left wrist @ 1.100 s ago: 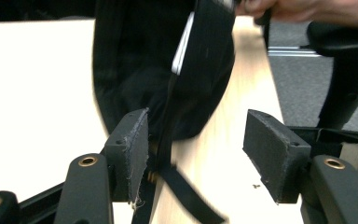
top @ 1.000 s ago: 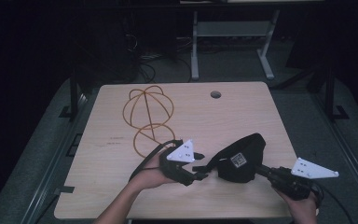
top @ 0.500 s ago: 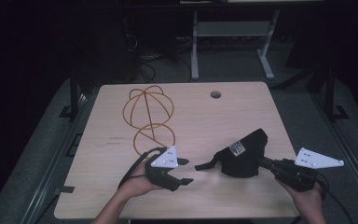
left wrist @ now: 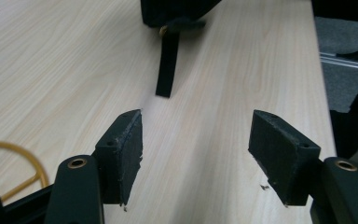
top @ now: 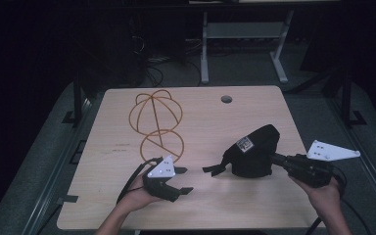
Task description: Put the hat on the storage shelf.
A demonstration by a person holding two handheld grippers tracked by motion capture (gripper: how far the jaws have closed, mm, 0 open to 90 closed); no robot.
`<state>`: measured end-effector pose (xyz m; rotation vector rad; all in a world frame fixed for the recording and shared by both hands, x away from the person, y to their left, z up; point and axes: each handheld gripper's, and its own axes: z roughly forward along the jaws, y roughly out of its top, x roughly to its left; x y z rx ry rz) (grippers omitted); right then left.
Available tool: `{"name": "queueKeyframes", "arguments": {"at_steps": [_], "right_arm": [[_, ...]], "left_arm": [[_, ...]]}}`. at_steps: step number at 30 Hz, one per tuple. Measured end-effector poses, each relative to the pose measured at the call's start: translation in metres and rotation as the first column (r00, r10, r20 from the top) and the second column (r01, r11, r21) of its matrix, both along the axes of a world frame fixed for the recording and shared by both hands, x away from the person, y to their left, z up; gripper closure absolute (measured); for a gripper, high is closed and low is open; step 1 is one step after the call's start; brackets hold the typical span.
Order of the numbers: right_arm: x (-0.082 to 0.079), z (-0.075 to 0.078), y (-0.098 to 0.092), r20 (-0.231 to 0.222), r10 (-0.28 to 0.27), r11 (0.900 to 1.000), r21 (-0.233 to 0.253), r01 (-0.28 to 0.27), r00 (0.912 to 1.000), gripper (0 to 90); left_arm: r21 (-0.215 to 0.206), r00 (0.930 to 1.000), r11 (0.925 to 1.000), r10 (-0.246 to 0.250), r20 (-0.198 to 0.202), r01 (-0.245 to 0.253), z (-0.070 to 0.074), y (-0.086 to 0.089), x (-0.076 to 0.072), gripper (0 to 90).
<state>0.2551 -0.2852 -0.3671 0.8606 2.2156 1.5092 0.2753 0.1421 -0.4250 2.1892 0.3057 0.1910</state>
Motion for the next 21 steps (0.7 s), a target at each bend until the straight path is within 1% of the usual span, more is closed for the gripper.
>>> {"name": "queueKeyframes", "arguments": {"at_steps": [2,3,8,10,13,14,15,16,17,18,19,21], "right_arm": [[0.003,0.006,0.002,0.001,0.005,1.0,-0.006,-0.005,1.0,87.4],[0.003,0.006,0.002,0.001,0.005,1.0,-0.006,-0.005,1.0,87.4],[0.006,0.016,0.005,0.012,0.009,1.0,-0.015,-0.009,0.9999,87.5],[0.008,0.022,0.005,0.023,0.014,1.0,-0.019,-0.013,0.9996,87.5],[0.01,0.027,0.006,0.027,0.018,1.0,-0.025,-0.018,0.9995,87.5],[0.012,0.031,0.007,0.032,0.023,0.999,-0.023,-0.022,0.9992,87.5],[0.012,0.031,0.007,0.032,0.023,0.999,-0.023,-0.022,0.9992,87.5],[0.014,0.036,0.008,0.036,0.025,1.0,-0.019,-0.024,0.999,87.5],[0.014,0.036,0.008,0.036,0.025,1.0,-0.019,-0.024,0.999,87.5],[0.016,0.04,0.01,0.039,0.027,1.0,-0.014,-0.027,0.9989,87.4],[0.017,0.043,0.012,0.041,0.032,0.999,-0.008,-0.031,0.9987,87.5],[0.018,0.045,0.013,0.046,0.035,0.999,-0.007,-0.035,0.9983,87.5]], "left_arm": [[-0.003,1.0,1.0,0.004,-0.002,-0.004,-0.001,0.001,-0.001,33.8],[-0.002,1.0,1.0,0.004,0.0,-0.004,-0.001,0.002,-0.001,33.8],[-0.007,0.9999,0.9999,0.013,-0.001,-0.013,-0.003,0.0,-0.003,32.3],[0.005,0.9999,0.9999,0.015,0.002,-0.015,-0.004,0.001,-0.003,31.3],[0.001,0.9998,0.9998,0.022,-0.001,-0.022,-0.005,0.001,-0.004,31.2],[0.006,0.9997,0.9997,0.023,0.0,-0.023,-0.006,0.001,-0.005,31.0],[0.012,0.9998,0.9997,0.021,0.004,-0.021,-0.006,0.0,-0.005,31.0],[0.013,0.9998,0.9997,0.021,0.004,-0.021,-0.006,0.0,-0.005,30.7],[0.009,0.9997,0.9997,0.022,0.006,-0.022,-0.006,0.0,-0.005,30.7],[0.019,0.9998,0.9997,0.019,0.008,-0.019,-0.007,-0.001,-0.005,30.5],[0.019,0.9998,0.9997,0.019,0.008,-0.019,-0.007,-0.001,-0.005,30.5],[0.031,0.9998,0.9994,0.017,0.01,-0.017,-0.007,-0.002,-0.006,30.5]]}}
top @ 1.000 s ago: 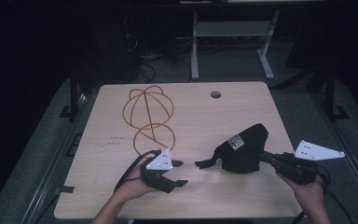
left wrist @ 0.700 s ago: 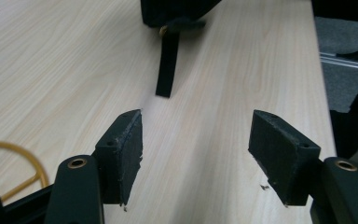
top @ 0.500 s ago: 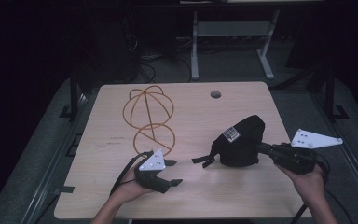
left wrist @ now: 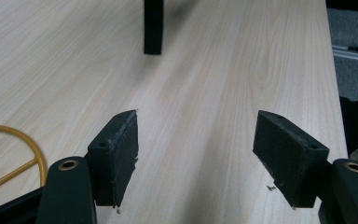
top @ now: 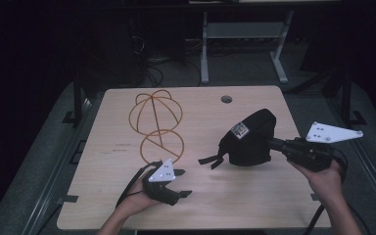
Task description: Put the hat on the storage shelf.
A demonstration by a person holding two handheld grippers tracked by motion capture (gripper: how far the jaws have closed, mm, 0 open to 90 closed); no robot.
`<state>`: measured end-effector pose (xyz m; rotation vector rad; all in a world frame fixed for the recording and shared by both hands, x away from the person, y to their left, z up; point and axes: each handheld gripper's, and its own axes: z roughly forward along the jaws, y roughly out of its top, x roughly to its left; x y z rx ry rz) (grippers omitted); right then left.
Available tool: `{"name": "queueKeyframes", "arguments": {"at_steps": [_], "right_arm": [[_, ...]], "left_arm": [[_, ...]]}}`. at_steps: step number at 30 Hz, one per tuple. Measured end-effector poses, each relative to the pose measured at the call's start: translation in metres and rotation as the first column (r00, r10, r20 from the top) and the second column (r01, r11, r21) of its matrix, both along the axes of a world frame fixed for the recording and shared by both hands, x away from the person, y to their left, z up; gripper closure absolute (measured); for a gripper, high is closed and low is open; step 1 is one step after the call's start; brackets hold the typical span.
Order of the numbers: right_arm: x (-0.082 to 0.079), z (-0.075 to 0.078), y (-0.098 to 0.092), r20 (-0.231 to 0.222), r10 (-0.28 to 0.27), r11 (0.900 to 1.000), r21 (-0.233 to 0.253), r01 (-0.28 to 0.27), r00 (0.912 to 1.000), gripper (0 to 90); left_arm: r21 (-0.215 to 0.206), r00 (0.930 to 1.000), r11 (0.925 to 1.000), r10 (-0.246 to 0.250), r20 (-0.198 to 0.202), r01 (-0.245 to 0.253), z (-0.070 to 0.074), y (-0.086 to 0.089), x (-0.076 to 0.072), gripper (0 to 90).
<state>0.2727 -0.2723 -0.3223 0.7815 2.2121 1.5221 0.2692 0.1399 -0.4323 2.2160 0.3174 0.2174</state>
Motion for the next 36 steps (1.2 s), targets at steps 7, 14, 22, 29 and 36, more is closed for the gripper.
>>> {"name": "queueKeyframes", "arguments": {"at_steps": [7,14,22,29,36], "right_arm": [[0.01,0.016,0.012,0.007,0.035,0.999,0.003,-0.035,0.9994,87.5],[0.017,0.032,0.022,0.02,0.065,0.998,0.022,-0.066,0.9977,87.5],[0.031,0.059,0.046,0.05,0.11,0.994,0.009,-0.111,0.9927,87.5],[0.039,0.074,0.066,0.059,0.148,0.989,-0.003,-0.148,0.9872,87.5],[0.05,0.086,0.089,0.064,0.178,0.984,0.006,-0.178,0.982,87.4]], "left_arm": [[0.007,1.0,1.0,-0.002,0.001,0.002,-0.002,0.0,0.0,30.4],[-0.002,1.0,1.0,-0.005,-0.003,0.005,-0.002,0.0,0.0,30.4],[-0.007,1.0,1.0,-0.002,-0.007,0.002,-0.003,0.001,0.0,30.4],[-0.007,1.0,1.0,-0.006,-0.002,0.006,-0.004,0.001,0.0,30.4],[-0.011,1.0,0.9999,-0.002,-0.008,0.002,-0.003,0.003,0.001,30.4]]}}
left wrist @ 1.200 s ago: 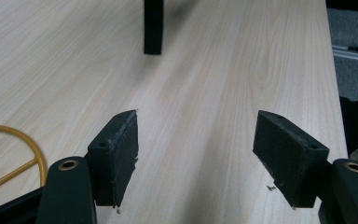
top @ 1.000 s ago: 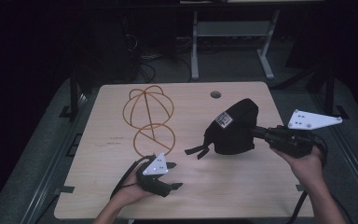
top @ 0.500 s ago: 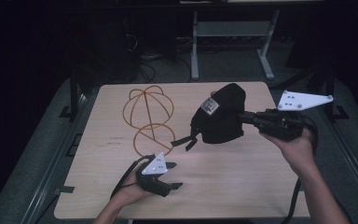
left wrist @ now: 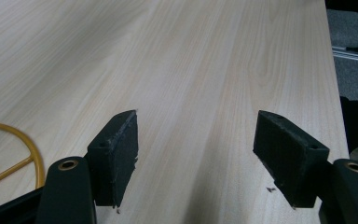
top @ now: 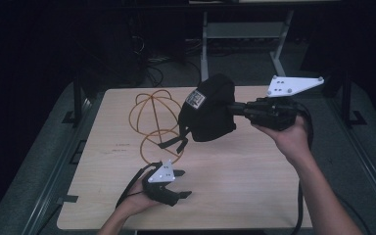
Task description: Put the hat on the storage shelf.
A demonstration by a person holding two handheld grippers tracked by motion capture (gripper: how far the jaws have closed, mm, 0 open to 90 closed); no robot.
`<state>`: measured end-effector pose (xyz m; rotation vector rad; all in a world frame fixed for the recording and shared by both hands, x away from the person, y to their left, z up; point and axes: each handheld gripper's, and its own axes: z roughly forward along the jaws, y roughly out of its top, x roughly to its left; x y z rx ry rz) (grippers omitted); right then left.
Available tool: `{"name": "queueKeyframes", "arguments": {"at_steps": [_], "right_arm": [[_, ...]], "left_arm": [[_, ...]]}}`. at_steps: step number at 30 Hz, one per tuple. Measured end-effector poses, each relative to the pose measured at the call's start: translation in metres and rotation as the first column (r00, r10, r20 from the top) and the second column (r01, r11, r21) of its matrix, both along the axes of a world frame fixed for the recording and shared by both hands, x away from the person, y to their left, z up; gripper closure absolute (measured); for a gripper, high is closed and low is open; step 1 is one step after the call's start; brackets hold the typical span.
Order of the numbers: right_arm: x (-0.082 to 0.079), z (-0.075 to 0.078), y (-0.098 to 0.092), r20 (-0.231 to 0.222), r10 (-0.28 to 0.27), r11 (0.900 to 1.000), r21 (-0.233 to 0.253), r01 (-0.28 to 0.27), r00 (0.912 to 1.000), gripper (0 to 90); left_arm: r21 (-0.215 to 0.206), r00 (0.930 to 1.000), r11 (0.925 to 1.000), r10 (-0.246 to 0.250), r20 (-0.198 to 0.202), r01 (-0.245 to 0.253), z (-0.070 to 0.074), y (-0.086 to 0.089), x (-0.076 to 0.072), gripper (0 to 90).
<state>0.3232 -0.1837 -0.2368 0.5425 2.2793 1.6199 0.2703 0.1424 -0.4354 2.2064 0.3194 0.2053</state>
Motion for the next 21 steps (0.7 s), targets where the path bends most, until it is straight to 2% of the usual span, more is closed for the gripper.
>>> {"name": "queueKeyframes", "arguments": {"at_steps": [6,9,13,14,15,21], "right_arm": [[0.005,0.009,0.013,0.008,0.023,1.0,-0.009,-0.023,0.9997,87.5],[0.009,0.013,0.021,0.011,0.031,0.999,-0.016,-0.031,0.9995,87.5],[0.017,0.022,0.032,0.015,0.046,0.999,-0.029,-0.045,0.9988,87.5],[0.018,0.024,0.036,0.013,0.05,0.998,-0.032,-0.049,0.9987,87.5],[0.02,0.026,0.038,0.012,0.054,0.998,-0.036,-0.053,0.9985,87.5],[0.032,0.039,0.061,0.002,0.074,0.994,-0.076,-0.074,0.9972,87.4]], "left_arm": [[0.003,0.9999,1.0,0.001,-0.01,-0.001,-0.002,-0.001,0.0,30.4],[-0.009,0.9995,0.9999,0.012,-0.028,-0.012,-0.002,-0.001,-0.002,30.4],[-0.008,0.9999,1.0,0.0,-0.013,0.0,-0.001,0.0,0.0,30.4],[0.005,0.9999,0.9999,-0.015,0.006,0.015,-0.001,0.0,0.002,30.4],[0.0,1.0,1.0,-0.005,-0.008,0.006,-0.001,0.0,0.001,30.4],[0.0,1.0,1.0,-0.009,-0.002,0.009,-0.001,0.001,0.002,30.4]]}}
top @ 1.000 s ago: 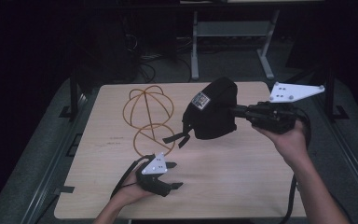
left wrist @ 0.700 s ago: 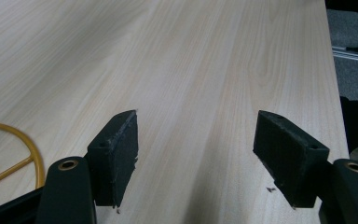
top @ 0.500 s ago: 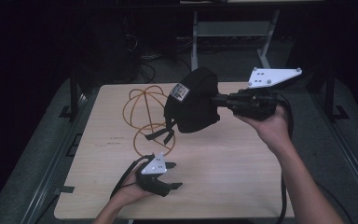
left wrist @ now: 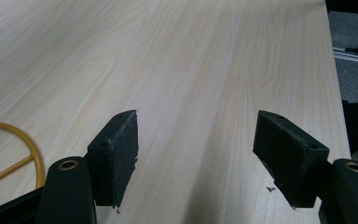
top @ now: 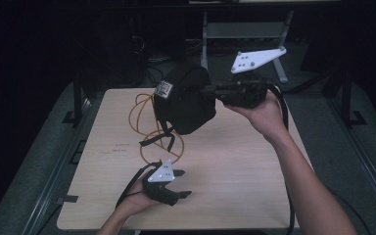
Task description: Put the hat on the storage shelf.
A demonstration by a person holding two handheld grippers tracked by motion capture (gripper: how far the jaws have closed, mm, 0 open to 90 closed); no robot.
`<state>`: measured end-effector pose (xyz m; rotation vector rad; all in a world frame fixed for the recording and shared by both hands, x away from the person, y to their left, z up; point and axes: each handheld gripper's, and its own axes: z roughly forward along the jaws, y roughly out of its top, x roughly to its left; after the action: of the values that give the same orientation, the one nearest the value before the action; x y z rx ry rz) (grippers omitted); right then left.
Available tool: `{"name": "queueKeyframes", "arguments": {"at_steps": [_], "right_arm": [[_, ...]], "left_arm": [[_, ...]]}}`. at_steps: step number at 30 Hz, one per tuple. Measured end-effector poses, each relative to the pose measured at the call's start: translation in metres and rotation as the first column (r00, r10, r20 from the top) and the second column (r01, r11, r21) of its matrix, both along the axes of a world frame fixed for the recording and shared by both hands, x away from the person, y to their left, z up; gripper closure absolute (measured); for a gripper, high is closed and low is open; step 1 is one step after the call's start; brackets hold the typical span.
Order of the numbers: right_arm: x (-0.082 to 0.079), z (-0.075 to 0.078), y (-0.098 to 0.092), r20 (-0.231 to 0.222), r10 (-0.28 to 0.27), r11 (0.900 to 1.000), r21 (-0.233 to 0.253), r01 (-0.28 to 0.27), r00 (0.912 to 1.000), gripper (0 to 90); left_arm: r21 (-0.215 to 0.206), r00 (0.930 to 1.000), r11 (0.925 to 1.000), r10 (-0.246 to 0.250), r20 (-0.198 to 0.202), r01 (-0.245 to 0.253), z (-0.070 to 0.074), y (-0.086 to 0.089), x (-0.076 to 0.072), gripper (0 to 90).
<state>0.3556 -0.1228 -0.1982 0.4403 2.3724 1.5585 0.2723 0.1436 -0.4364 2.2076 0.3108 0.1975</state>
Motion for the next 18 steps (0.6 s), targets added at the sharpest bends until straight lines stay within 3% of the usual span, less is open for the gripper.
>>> {"name": "queueKeyframes", "arguments": {"at_steps": [11,18], "right_arm": [[0.027,0.01,0.043,-0.018,0.021,0.998,-0.052,-0.022,0.9996,87.5],[0.04,0.007,0.064,-0.037,0.034,0.998,-0.052,-0.036,0.9987,87.5]], "left_arm": [[-0.006,1.0,1.0,0.002,-0.003,-0.002,0.0,0.0,0.0,30.8],[-0.011,1.0,0.9999,-0.003,-0.008,0.003,-0.001,-0.001,0.0,30.7]]}}
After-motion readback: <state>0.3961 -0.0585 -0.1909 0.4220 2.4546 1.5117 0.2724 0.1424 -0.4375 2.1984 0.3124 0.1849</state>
